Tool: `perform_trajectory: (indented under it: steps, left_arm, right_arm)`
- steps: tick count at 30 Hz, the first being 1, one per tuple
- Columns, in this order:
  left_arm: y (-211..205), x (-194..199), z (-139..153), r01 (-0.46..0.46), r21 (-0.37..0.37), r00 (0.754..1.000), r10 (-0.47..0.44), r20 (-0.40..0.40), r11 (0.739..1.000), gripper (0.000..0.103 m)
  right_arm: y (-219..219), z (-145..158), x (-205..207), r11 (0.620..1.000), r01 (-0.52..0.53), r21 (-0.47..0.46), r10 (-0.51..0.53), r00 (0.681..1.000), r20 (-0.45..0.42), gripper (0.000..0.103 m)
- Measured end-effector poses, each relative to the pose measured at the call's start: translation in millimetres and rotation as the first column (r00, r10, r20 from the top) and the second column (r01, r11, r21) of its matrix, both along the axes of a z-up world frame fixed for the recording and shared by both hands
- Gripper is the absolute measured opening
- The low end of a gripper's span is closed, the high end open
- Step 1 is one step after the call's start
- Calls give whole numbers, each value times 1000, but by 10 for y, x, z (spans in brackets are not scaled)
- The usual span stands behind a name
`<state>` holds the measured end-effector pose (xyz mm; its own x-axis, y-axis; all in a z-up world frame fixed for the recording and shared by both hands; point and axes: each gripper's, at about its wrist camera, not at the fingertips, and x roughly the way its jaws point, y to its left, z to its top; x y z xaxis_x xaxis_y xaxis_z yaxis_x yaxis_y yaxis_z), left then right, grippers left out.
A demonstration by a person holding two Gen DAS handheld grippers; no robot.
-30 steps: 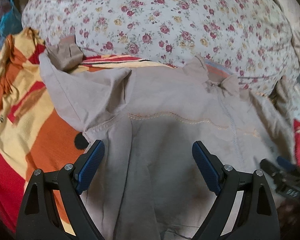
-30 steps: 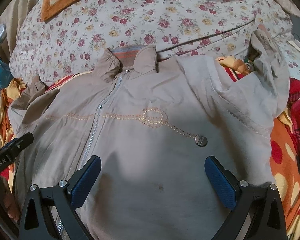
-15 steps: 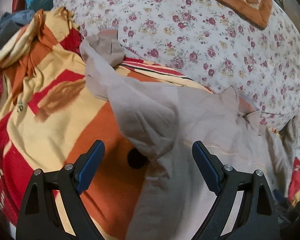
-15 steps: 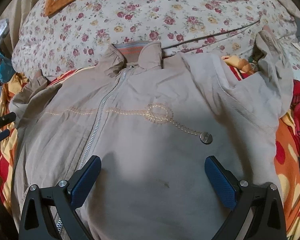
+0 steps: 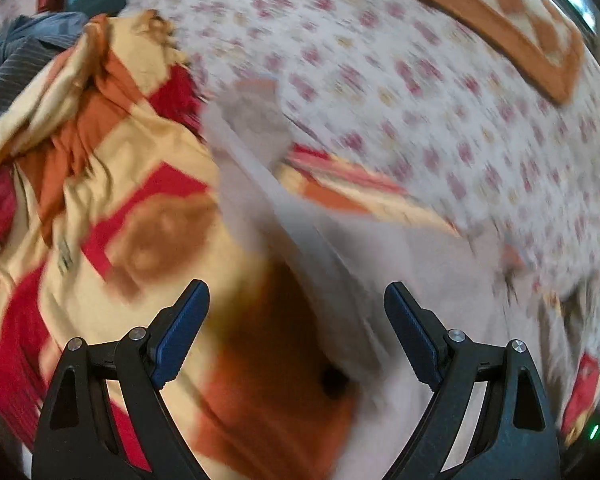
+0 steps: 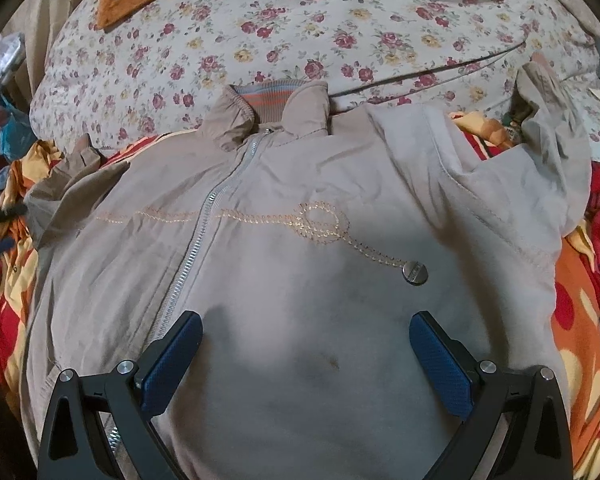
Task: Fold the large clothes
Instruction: 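Grasp the ribbed cuff of a jacket sleeve with the left gripper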
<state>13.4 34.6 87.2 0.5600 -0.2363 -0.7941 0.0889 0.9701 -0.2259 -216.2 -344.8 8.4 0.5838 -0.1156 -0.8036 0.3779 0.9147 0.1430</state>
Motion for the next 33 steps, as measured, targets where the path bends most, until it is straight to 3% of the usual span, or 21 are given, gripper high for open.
perform_trajectory:
  steps: [4, 9, 15, 17, 18, 19, 21, 26, 30, 33]
  left_arm:
    - [370, 647, 23, -120, -21, 992, 121, 30, 993, 89]
    - [484, 1364, -289, -186, 17, 982, 187, -40, 982, 89]
    - [444, 1912, -620, -221, -59, 971, 214, -108, 973, 89]
    - [382, 2014, -762, -199, -53, 970, 190, -149, 978, 61]
    - [344, 2045, -814, -171, -53, 972, 160, -171, 984, 24]
    - [323, 2054, -839, -152, -62, 973, 138, -186, 986, 14]
    - [292, 1954, -760, -121, -119, 984, 103, -146, 985, 9]
    - [22, 1484, -149, 65, -189, 998, -64, 9, 980, 7]
    - [-450, 880, 510, 263, -205, 961, -238, 137, 943, 7]
    - [-920, 440, 861, 399, -236, 913, -360, 194, 886, 7]
  right_arm:
    - [22, -28, 43, 999, -10, -31, 10, 1000, -11, 103]
    - [21, -58, 71, 999, -19, -42, 19, 1000, -2, 103]
    - [13, -74, 101, 999, -26, -48, 27, 1000, 13, 103]
    - [-3, -78, 119, 999, -29, -40, 29, 999, 16, 103]
    - [-18, -81, 127, 999, -31, -33, 32, 999, 19, 103]
    - [-17, -81, 129, 999, -32, -30, 32, 999, 20, 103]
    - [-23, -81, 131, 999, -33, -24, 34, 999, 24, 103]
    - [-9, -81, 128, 999, -33, -27, 34, 999, 23, 103]
    - [1, -73, 106, 999, -31, -21, 32, 999, 27, 103]
    - [-9, -40, 66, 1000, -21, 0, 21, 999, 33, 103]
